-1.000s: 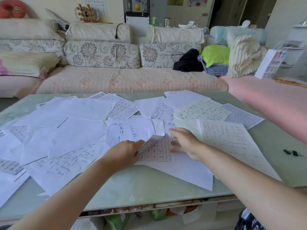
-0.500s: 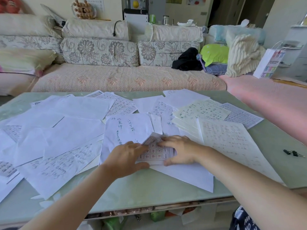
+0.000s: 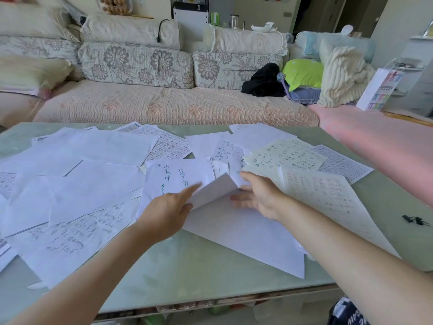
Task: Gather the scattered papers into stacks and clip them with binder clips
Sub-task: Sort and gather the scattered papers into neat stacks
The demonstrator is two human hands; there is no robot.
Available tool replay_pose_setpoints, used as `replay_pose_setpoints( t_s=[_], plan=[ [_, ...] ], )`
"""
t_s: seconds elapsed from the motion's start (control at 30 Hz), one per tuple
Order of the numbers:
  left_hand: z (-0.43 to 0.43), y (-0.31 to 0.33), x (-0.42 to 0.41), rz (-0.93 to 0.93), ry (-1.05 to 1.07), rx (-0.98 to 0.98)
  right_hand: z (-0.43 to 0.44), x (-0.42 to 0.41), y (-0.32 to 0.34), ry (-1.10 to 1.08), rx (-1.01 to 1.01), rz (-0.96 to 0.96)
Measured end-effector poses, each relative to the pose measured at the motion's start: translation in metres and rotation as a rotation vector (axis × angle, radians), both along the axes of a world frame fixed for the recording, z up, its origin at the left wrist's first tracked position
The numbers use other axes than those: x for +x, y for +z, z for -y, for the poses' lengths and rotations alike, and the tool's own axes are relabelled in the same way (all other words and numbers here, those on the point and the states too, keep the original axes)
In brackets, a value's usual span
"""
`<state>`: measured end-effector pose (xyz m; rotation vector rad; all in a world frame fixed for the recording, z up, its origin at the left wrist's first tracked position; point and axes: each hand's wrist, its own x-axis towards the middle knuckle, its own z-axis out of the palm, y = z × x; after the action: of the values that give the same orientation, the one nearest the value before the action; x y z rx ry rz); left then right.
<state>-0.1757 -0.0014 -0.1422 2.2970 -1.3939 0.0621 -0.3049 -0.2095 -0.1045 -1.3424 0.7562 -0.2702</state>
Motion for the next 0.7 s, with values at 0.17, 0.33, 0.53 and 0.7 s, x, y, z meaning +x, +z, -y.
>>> replay_pose_setpoints(
  t_s=[0.17, 0.33, 0.53, 0.7],
  plan=[
    [-0.009, 0.010, -0.015, -0.207, -0.184, 0.005, 0.008, 0.004, 0.004, -0.060, 0.120, -0.143],
    [-0.014, 0.023, -0.020, -0.453, -0.270, 0.126, 0.001, 0.020, -0.021, 0.172, -0.158, -0.419],
    [-0.030, 0.030, 0.019, -0.499, 0.081, 0.112, -0.029, 0.029, -0.021, 0.317, -0.118, -0.428],
    [-0.056, 0.024, 0.062, -0.469, 0.686, 0.031, -0.040, 0.029, -0.006, 0.405, -0.183, -0.228]
  ],
)
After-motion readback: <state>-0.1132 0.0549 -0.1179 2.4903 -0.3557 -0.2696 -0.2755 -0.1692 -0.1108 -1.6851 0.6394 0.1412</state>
